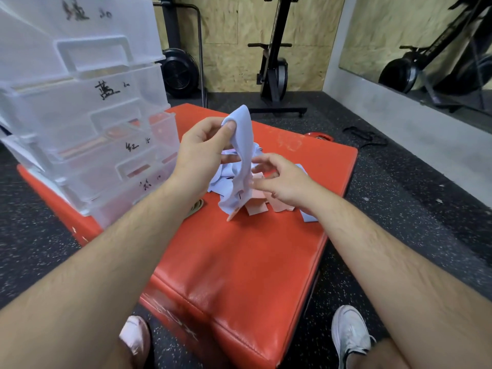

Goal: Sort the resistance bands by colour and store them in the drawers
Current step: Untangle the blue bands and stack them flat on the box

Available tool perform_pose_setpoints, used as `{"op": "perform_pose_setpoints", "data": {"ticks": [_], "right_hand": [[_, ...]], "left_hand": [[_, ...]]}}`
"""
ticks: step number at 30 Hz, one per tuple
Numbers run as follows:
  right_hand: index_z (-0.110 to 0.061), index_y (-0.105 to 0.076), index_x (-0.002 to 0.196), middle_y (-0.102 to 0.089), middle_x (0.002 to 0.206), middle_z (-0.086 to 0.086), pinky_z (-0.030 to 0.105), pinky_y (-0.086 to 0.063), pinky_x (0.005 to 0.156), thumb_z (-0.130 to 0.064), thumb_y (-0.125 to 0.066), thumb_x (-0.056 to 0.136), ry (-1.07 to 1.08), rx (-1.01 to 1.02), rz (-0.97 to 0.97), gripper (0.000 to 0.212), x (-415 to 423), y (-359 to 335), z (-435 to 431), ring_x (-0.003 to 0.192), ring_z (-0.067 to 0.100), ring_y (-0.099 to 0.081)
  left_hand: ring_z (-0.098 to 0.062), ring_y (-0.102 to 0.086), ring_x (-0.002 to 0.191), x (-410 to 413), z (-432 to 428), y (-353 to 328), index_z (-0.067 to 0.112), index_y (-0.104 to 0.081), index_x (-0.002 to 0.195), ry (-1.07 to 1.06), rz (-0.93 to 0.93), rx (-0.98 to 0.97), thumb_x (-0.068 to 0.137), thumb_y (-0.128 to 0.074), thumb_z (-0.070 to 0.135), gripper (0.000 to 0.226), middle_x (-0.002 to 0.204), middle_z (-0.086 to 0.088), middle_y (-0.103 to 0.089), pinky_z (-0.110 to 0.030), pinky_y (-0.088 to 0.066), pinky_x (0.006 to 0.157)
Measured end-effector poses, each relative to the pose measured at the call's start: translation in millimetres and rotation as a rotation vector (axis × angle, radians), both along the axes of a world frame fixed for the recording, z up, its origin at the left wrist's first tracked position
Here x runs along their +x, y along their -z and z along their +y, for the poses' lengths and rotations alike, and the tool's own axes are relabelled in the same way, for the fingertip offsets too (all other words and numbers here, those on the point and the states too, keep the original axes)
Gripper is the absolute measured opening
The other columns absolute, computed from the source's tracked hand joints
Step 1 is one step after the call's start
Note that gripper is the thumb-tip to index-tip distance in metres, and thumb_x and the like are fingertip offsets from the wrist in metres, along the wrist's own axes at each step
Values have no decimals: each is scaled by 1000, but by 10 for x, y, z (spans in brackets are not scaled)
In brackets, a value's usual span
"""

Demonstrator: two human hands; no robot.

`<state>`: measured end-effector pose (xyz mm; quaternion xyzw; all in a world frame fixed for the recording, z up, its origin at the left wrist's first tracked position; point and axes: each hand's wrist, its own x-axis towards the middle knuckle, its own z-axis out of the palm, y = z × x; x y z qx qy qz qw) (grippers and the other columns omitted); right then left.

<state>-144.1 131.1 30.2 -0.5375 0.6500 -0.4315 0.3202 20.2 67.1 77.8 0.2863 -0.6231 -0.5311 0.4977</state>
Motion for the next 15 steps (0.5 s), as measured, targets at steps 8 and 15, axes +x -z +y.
{"op": "perform_pose_setpoints", "data": {"ticks": [8, 15], "right_hand": [[-6, -70, 87, -66, 75, 3, 40, -54, 62, -24, -76, 88, 197, -52, 54, 19, 51, -18, -4, 66, 13, -58], [-5, -72, 95, -71, 93, 11, 24, -52, 59, -28, -72, 91, 168, -101, -180, 23, 49, -205, -1, 80, 14, -63]], "left_hand": [[-14, -67, 74, 45, -116, 65, 6, -68, 92, -87, -43, 72, 98, -59, 26, 22, 82, -3, -67, -34, -61, 68], [-12, -58, 87, 81, -138, 299, 16, -64, 104, -163, -655, -337, 86, -58, 17, 19, 102, 3, -62, -27, -48, 75]]}}
